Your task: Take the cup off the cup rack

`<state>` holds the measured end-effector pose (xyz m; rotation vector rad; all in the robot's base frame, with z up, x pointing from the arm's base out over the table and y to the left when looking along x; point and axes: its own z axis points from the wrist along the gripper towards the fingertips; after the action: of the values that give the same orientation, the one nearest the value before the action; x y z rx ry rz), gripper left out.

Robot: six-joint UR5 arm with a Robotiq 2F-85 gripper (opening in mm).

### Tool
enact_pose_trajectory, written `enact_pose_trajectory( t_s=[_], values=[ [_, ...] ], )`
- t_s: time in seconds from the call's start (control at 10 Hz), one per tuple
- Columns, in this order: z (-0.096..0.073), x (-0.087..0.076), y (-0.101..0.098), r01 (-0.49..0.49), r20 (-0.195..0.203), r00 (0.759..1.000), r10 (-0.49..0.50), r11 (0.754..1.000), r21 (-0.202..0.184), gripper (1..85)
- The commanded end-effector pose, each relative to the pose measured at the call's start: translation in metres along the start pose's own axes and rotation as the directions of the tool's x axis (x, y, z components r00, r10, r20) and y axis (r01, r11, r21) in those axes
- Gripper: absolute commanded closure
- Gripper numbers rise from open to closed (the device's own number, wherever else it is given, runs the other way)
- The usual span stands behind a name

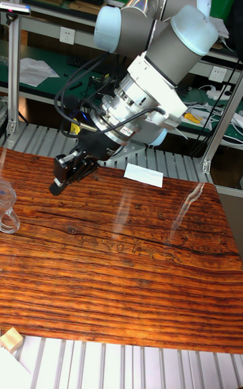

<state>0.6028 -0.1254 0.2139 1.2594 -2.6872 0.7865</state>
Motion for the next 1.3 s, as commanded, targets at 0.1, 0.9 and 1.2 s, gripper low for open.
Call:
enact_pose_trajectory(
  t_s=[0.1,0.9,1.2],
  values=[
    [0.003,0.001,-0.004,0.03,0.002,1.0,-0.03,0.999,0.015,84.7],
    [0.003,-0.001,-0.007,0.011,0.009,1.0,-0.012,1.0,0.025,84.7],
    [0.004,-0.002,-0.009,0.005,0.016,1.0,-0.006,0.999,0.032,84.7]
  ],
)
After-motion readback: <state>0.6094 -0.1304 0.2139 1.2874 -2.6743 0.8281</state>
